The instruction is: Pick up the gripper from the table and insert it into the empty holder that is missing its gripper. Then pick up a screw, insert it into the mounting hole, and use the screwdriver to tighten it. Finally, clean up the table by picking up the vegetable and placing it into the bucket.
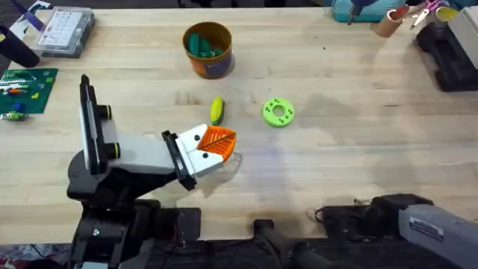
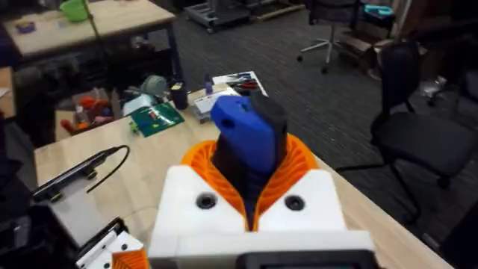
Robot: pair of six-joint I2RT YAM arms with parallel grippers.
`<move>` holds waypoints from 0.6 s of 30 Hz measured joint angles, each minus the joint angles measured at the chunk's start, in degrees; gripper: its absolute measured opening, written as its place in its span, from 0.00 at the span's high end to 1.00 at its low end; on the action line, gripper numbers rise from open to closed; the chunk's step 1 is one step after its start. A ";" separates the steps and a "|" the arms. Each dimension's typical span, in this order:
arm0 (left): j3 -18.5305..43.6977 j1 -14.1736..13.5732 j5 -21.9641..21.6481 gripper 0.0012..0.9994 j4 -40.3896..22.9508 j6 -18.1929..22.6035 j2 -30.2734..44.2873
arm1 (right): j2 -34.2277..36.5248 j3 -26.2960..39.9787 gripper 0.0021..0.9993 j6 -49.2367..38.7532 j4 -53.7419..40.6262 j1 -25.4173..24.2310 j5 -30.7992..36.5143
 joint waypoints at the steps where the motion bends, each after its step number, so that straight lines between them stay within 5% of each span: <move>1: 0.00 0.00 0.00 0.98 0.00 0.00 0.00 | 0.01 0.00 0.97 -0.51 0.00 0.24 -0.72; 10: 0.00 0.00 0.00 0.98 0.02 0.00 0.00 | 0.06 0.00 0.97 -3.01 0.25 1.32 -5.06; 18: 0.00 0.00 0.00 0.98 0.00 0.00 0.00 | 4.30 0.20 0.97 -6.40 6.95 11.82 -6.74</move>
